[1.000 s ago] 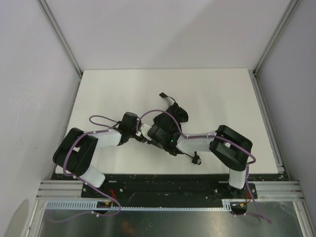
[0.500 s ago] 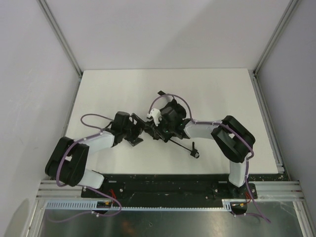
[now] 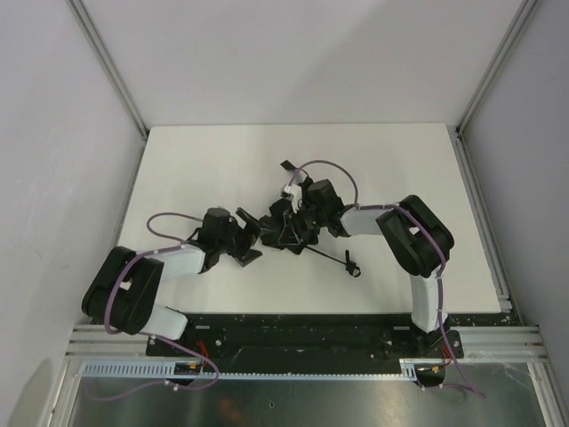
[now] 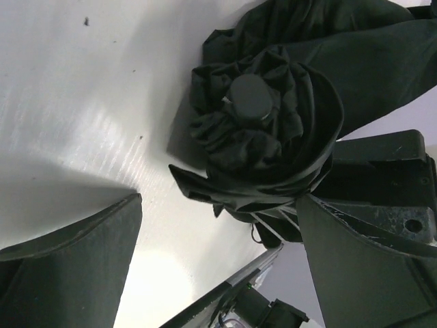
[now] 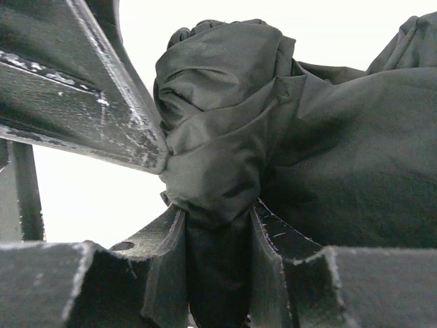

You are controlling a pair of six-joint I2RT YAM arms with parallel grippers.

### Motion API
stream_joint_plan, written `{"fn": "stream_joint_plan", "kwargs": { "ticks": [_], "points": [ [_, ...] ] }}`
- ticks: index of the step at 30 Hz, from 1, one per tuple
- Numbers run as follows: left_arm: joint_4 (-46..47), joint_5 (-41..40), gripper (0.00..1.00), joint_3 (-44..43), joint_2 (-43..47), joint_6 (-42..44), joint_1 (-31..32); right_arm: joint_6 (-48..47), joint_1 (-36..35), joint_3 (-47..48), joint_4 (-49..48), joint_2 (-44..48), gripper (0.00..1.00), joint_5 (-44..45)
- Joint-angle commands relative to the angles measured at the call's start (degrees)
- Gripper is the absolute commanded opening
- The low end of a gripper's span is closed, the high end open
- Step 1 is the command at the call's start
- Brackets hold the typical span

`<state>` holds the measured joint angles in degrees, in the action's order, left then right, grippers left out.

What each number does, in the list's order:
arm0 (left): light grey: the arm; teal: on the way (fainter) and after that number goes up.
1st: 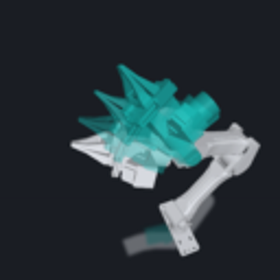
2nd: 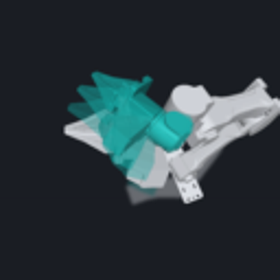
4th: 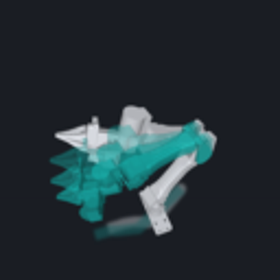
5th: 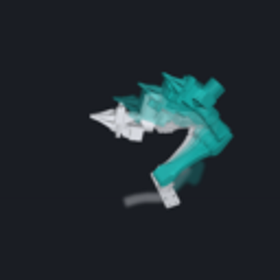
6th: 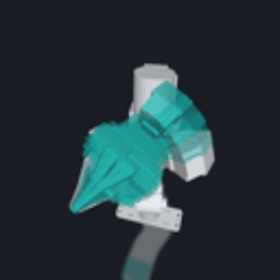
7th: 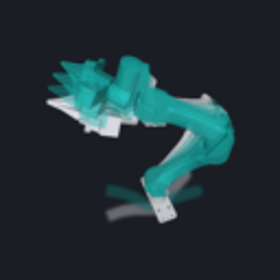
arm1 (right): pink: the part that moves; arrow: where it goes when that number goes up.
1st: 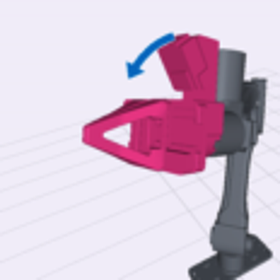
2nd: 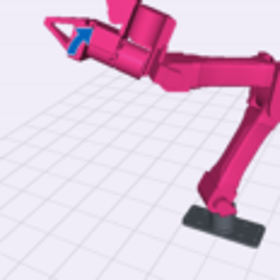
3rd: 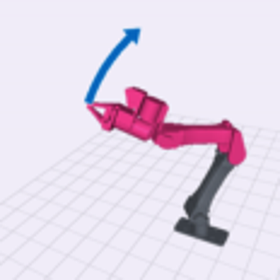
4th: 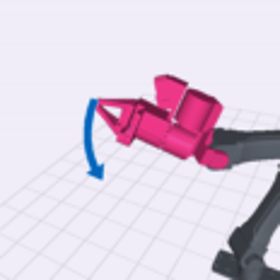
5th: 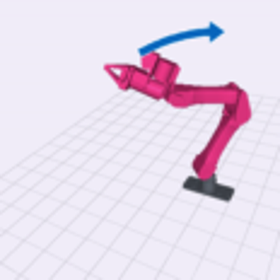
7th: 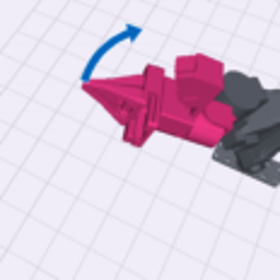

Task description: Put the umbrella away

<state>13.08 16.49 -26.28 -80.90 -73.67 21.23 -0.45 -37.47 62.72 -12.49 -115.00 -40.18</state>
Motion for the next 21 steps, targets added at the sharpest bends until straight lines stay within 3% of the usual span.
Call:
{"fn": "stream_joint_plan", "kwargs": {
  "ticks": [1,6,10,14,21],
  "points": [
    [3.7,0.7,0.99,-2.4,-3.7,-0.8,0.5,4.5,-0.4,-4.1,11.6,-7.0,0.0,-4.4],
    [3.8,-1.2,0.99,-4.8,-9.8,-2.0,1.7,4.7,-0.3,-4.1,10.4,-6.2,0.0,-5.5],
    [4.2,-3.3,0.91,-6.7,-14.8,-2.5,2.0,4.4,-0.2,-4.1,10.3,-5.3,0.0,-6.5],
    [4.5,-5.1,0.74,-7.5,-17.6,-2.1,2.3,3.9,-0.2,-4.1,9.9,-4.2,0.0,-8.1],
    [4.5,-6.8,0.34,-6.6,-17.7,-1.4,2.7,3.5,-0.6,-4.1,9.7,-2.5,0.0,-10.2]
  ]
}}
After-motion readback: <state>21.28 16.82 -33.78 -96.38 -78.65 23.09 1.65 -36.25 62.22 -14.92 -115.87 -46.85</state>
